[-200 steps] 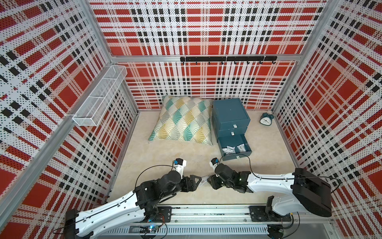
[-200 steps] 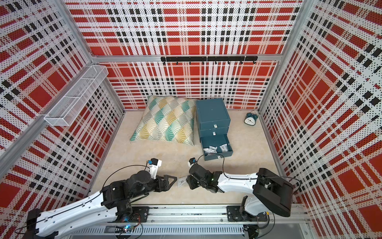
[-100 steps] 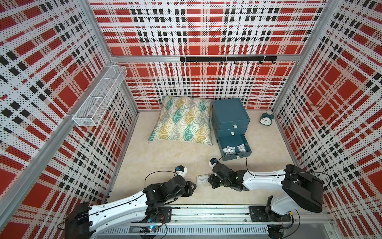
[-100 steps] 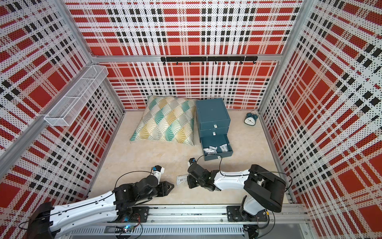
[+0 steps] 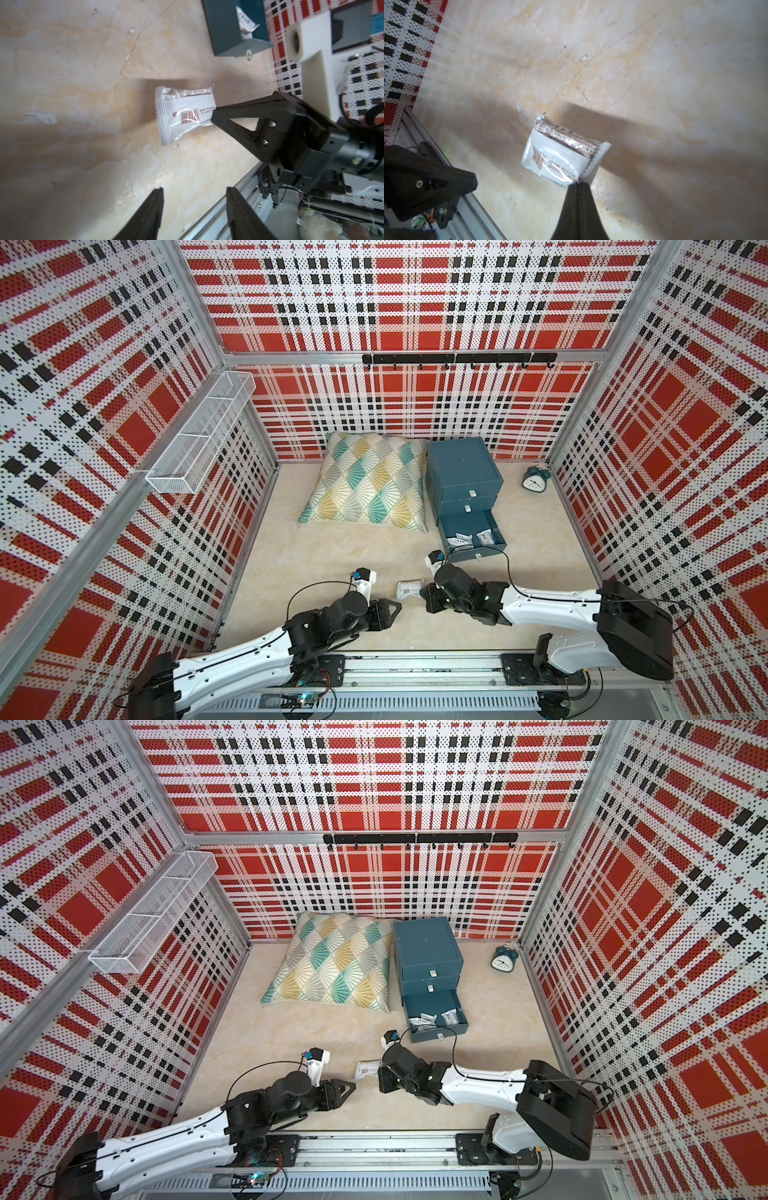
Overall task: Place the cookies into the drawer by color
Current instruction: Pick up the cookie at the center of the board, then place the cookie in the drawer.
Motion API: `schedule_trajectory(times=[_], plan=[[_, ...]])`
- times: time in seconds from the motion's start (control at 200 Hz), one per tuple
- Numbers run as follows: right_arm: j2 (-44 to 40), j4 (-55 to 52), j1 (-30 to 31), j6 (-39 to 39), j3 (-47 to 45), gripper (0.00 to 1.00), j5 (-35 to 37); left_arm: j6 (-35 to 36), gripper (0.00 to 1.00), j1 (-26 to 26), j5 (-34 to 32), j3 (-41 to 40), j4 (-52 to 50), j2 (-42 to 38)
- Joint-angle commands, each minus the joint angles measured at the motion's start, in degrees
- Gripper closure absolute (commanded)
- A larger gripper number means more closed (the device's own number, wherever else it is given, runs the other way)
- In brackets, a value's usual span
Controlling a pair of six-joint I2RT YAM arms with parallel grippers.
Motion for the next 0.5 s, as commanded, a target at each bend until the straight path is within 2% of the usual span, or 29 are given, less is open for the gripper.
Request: schedule_trajectory(times=[0.0, 0.115, 0.18, 0.321, 0.496], plan=[[-5.56, -3.0, -0.46, 0.06, -0.47, 1.0, 4.73, 2.89, 0.33, 0.47, 0.11, 3.66, 3.16, -1.75], [-10.59, -5.44, -1.59, -0.4, -0.23, 1.0, 7.08, 5.15, 0.16, 0.36, -0.14, 6.33, 4.05, -1.39], [-13.25, -7.16, -2.64, -0.44, 0.07, 1.0, 9.14, 6.54, 0.0, 0.31, -0.39, 8.08, 4.69, -0.6], [-18.9, -11.23, -5.46, -0.92, 0.8, 1.0, 12.54, 9.43, 0.01, 0.03, -1.71, 10.69, 7.11, 1.24], [-26.43, -14.78, -12.75, -2.06, 0.2, 1.0, 13.17, 13.74, 0.01, -0.13, -1.9, 14.27, 9.74, 5.23]])
